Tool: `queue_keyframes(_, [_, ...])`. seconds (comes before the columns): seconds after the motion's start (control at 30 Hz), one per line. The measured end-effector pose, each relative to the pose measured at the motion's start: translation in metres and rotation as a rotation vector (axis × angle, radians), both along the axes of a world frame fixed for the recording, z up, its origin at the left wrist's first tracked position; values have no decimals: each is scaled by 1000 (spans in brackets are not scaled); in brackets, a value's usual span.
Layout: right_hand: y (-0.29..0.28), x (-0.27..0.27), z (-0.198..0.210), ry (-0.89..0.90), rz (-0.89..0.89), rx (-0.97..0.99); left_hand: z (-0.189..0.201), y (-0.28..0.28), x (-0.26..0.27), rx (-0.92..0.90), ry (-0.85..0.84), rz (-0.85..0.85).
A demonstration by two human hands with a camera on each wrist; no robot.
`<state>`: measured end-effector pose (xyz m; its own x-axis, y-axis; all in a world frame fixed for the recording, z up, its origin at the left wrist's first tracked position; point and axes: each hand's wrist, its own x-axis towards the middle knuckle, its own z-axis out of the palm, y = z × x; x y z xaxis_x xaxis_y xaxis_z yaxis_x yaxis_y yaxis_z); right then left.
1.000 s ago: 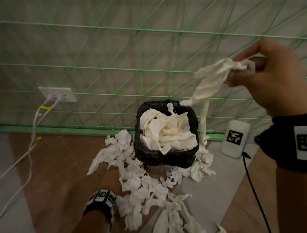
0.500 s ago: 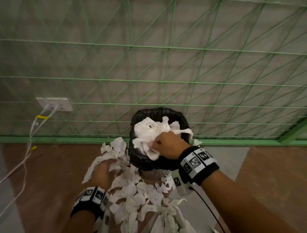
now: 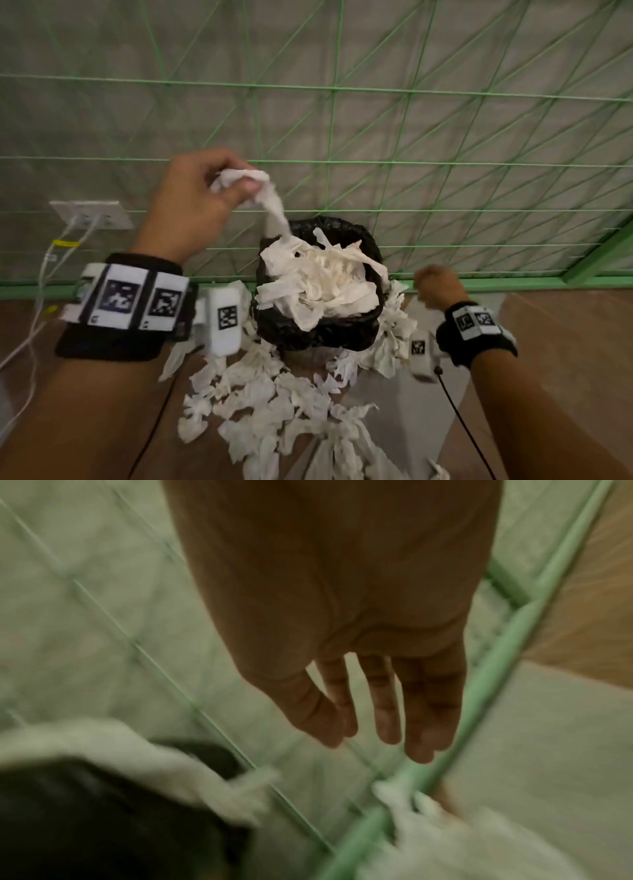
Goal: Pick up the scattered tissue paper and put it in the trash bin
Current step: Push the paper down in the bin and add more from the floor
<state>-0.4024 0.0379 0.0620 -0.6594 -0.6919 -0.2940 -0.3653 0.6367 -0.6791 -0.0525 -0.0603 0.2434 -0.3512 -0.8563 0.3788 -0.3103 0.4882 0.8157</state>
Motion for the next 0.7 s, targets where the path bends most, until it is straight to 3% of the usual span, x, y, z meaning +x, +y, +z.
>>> queue_keyframes(0.07, [22,0,-49,-32,39,254,-8,13,-29,6,-102,-108])
queue_keyframes(0.13, [43,14,-84,-7,152,436,-34,20,-53,76,-394,-267])
queue_keyframes(0.23, [59,35,-118,22,241,477,-86,24,-76,231,-866,-483])
queue_keyframes(0.37, [59,54,-142,194,386,502,-135,0,-87,260,-1198,-490])
queue_keyframes(0.5, [59,69,-147,462,582,541,-145,-8,-97,197,-1464,-353])
queue_keyframes(0.6, [54,62,-130,415,512,566,-136,0,-98,125,-1415,-280])
queue_keyframes(0.7, [44,33,-85,209,379,580,-114,3,-86,147,-1097,-161])
